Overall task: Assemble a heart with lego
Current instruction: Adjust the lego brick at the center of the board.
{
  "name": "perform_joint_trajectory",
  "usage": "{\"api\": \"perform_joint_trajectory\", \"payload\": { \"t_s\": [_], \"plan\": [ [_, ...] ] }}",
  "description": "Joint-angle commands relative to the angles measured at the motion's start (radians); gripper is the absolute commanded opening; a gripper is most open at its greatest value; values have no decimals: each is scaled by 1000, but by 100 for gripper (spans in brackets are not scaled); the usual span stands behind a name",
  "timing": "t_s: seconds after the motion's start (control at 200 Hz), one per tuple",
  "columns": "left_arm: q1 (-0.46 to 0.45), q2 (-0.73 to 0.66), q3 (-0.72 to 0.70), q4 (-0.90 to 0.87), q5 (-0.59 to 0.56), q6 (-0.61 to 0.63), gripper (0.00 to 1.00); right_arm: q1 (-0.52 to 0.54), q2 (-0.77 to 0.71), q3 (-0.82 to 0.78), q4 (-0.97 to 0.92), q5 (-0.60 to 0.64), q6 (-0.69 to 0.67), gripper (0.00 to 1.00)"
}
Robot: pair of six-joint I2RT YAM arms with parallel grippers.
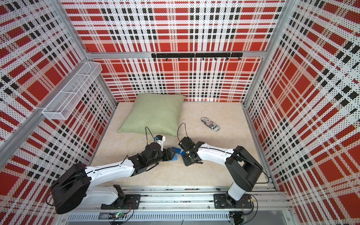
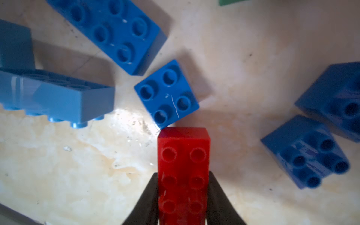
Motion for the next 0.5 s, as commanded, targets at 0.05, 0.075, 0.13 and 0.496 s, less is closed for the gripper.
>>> {"api": "perform_joint_trajectory", "payload": {
  "t_s": [0.05,0.075,0.13,0.496],
  "plan": [
    [43,-7,20,-17,23,42,64,5,-36,23,-47,21,-6,35],
    [48,-6,24,-14,29,46,63,5,-43,30,-58,29,-15,35],
    [55,4,33,-12,36,58,64,2,-48,46,-68,32,-37,35],
    [-10,188,178,-7,89,95,62,-91,-78,73,-86,35,-66,35]
  ]
}}
